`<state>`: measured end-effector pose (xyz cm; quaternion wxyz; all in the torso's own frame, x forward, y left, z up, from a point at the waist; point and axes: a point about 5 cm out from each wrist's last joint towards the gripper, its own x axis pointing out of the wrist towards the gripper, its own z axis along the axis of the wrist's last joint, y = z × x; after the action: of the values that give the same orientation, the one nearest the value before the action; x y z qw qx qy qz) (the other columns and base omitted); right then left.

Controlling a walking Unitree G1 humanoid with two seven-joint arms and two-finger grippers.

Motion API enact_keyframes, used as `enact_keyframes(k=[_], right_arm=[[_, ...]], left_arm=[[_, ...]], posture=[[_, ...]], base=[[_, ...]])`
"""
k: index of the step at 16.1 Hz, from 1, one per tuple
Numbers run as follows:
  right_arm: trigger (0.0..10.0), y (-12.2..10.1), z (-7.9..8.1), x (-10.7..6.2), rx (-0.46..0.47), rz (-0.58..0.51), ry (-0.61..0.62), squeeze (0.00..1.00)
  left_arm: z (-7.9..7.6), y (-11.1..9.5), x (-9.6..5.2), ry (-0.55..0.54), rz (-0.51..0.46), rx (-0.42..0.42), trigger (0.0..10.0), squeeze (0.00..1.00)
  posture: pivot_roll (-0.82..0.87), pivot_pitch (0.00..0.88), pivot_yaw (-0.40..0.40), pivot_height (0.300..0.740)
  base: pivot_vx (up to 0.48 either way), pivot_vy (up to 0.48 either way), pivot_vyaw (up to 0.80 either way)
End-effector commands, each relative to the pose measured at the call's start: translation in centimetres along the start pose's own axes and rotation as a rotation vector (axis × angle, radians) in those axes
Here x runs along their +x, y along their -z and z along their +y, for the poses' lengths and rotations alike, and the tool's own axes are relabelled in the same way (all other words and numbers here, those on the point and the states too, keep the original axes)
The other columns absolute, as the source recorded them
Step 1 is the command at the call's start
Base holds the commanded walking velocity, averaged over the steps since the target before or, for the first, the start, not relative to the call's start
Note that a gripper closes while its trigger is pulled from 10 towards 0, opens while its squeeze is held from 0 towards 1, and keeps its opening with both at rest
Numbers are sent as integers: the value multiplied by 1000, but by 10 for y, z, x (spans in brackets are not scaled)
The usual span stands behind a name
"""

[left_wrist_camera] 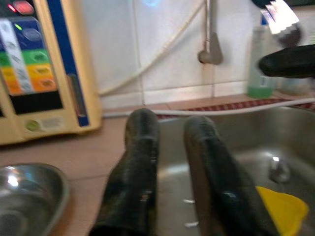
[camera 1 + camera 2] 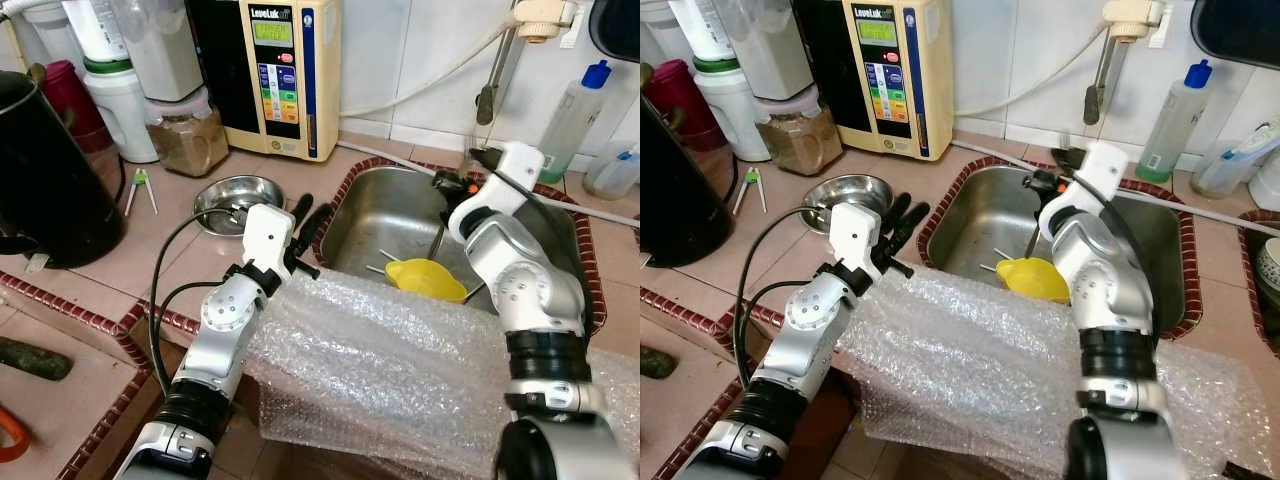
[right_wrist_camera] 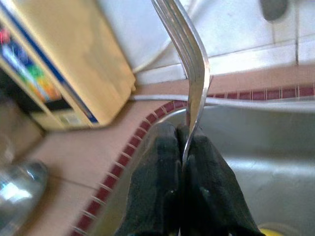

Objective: Kitchen organization

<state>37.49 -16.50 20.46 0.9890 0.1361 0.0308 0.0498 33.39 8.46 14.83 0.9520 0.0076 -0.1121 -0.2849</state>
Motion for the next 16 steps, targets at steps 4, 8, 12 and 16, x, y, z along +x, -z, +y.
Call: enact_keyframes(k=[4, 8, 12, 16], right_arm=[[0, 8, -12, 11, -307, -8, -94, 0], [0, 32, -23, 13, -557, 23, -179, 0], [0, 50, -40, 10, -591, 95, -156, 0], [0, 58, -50, 7, -662, 138, -129, 0]], left_arm=[[-6, 4, -6, 84, 84, -69, 10000, 1000], [-8, 3, -10, 118, 109, -73, 10000, 1000], [-15, 6, -15, 159, 145, -71, 10000, 1000], [-17, 6, -17, 192, 164, -70, 10000, 1000]], posture=[[-2, 22, 54, 740], [11, 26, 57, 740], [17, 30, 58, 740], [23, 25, 66, 740]], base=[[0, 0, 0], [0, 0, 0], [0, 0, 0], [0, 0, 0]])
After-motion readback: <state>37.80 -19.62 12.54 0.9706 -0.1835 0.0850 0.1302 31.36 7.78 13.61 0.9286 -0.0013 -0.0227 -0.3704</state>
